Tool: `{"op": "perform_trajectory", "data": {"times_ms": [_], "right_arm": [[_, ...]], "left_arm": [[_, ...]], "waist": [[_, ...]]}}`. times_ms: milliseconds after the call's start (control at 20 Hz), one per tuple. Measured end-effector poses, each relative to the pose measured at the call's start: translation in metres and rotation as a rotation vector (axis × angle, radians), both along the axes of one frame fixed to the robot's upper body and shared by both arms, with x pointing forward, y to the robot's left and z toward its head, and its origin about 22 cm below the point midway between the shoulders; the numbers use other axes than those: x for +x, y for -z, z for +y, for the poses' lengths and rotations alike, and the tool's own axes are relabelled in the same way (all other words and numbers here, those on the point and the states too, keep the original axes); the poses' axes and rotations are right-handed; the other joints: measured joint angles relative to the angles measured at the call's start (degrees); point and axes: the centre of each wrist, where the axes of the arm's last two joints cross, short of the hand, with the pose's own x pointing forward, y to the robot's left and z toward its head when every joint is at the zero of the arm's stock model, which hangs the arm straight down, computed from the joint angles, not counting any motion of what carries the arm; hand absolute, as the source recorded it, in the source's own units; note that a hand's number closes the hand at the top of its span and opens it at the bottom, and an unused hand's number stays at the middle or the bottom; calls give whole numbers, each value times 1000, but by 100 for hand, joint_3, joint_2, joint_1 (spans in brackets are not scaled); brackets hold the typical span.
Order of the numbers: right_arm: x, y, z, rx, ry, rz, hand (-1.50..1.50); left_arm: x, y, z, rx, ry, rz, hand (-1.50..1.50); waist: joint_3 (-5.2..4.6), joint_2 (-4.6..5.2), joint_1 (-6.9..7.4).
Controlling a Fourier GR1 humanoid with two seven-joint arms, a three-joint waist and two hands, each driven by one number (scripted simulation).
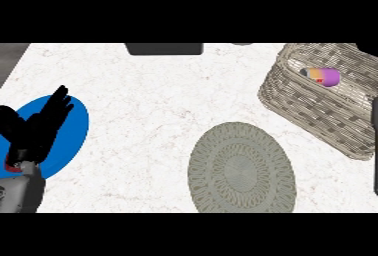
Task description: Pick the can from the placemat and place it in the basket
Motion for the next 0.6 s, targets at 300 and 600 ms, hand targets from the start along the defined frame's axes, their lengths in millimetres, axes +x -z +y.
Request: {"op": "perform_trajectory", "data": {"times_ms": [300, 600], "right_arm": [[-66, -7, -45, 100, 1, -74, -150], [-143, 0, -94, 132, -68, -11, -150]], "left_arm": [[-5, 9, 1, -5, -26, 4, 0], [-4, 8, 3, -9, -27, 4, 0]], "waist": [[-1, -23, -118], [0, -21, -154]]}}
